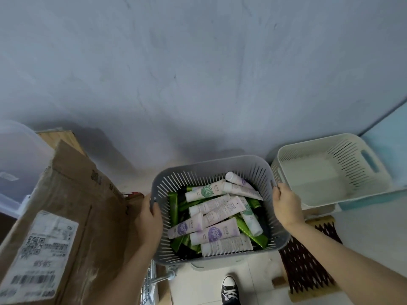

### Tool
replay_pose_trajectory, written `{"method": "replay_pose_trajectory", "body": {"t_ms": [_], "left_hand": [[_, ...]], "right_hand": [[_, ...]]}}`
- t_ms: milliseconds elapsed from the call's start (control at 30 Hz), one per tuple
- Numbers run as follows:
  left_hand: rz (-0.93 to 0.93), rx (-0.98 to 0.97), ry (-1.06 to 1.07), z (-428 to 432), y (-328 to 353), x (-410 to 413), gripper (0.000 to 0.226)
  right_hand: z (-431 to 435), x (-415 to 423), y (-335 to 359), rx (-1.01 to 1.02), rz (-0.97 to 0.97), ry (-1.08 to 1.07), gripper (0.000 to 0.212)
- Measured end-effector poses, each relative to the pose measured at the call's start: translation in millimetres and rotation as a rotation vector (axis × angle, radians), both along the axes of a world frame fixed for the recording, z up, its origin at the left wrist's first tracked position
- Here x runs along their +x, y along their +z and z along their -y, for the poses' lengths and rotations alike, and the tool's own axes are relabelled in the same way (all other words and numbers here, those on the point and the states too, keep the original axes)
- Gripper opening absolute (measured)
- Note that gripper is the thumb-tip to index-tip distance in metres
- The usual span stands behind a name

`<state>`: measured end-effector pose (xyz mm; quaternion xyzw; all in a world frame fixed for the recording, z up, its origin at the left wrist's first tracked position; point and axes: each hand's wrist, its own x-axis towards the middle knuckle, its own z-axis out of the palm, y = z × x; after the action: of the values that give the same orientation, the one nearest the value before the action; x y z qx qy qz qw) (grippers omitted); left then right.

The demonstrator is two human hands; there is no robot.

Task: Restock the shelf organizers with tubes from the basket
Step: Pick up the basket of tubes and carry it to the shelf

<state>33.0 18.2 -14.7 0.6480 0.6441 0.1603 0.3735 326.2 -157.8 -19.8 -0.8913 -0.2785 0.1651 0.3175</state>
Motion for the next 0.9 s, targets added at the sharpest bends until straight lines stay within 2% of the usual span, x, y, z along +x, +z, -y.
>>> {"method": "replay_pose_trajectory", "body": {"t_ms": [267,467,600,700,900], "left_hand": [[0.102,0.11,-0.095,36,63,45,0.026],[0.133,0.19,-0.211,75,122,93,0.035],[0.127,0.142,-0.34,105,149,131,0.04],[0.078,0.11,-0.437,138,159,162,0.043],[0.068,0.113,-0.608,236,164,227,0.04]], "right_hand": [[57,25,63,0.039,0.039,-0.104,0.026],[126,58,95,0.016,0.112,-0.157,0.028],[188,77,116,0.015,0.152,-0.226,0.032],[243,87,133,0.0,0.188,-0.294,0.028],[375,105,157,-0.016,0.188,-0.488,0.032]]}}
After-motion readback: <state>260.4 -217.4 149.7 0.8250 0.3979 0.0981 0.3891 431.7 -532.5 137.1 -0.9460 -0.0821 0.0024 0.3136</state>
